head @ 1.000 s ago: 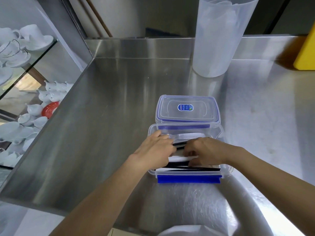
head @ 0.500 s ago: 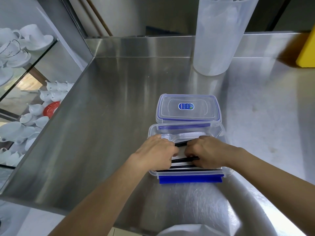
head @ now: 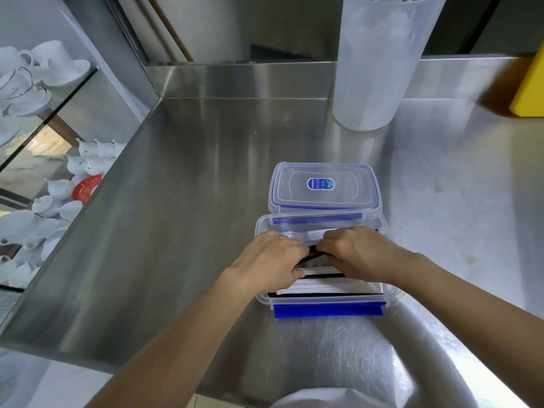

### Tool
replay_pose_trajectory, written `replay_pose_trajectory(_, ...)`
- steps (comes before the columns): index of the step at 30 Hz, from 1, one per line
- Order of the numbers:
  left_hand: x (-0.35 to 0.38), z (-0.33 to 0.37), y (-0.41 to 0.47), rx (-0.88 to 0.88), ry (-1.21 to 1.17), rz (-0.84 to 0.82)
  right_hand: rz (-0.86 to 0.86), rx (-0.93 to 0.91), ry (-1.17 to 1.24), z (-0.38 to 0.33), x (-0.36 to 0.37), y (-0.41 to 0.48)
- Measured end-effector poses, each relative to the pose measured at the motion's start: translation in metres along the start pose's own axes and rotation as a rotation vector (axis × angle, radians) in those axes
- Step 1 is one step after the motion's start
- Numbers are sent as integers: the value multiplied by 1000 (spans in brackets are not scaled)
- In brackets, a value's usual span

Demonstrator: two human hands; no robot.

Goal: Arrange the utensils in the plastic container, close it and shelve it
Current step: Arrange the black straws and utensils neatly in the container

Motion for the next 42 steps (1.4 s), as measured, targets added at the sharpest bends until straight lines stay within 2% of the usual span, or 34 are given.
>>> replay_pose_trajectory(3, 1, -1, 1, -12, 43, 60, 54, 48, 17, 1, 3, 1)
replay_pose_trajectory(7, 1, -2, 1, 7, 16, 133, -10, 68, -37, 0, 13, 2)
replay_pose_trajectory(10, -2, -1, 1, 58, -29, 182, 61, 44, -58, 2, 12, 3)
replay_pose_trajectory(13, -3, 6, -2, 133, -47, 154, 121, 4, 93, -1, -2, 0)
replay_pose_trajectory(15, -2, 10, -3, 180, -39, 118, 12, -68, 176, -8, -6, -2)
replay_pose_trajectory(18, 5, 7, -1, 115, 15, 15, -165, -96, 193, -9, 5, -6)
replay_pose_trajectory(29, 12, 2, 1, 47, 69, -62, -163, -65, 59, -7, 19, -4)
replay_pose_trajectory(38, 8, 2, 1, 33, 44, -33, -202, -15, -172, -12, 20, -4)
replay_pose_trajectory(42, 5, 4, 1, 46, 21, 8, -174, -25, -131, -10, 18, -6)
Point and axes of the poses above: each hand's wrist, its own y-axis towards the middle knuckle, its own x-axis out of the palm, z = x × y, the point moved 7 cm from there along y, towards the middle knuckle, and after that the axes turned 12 degrees about -y, right-handed, at the moved point
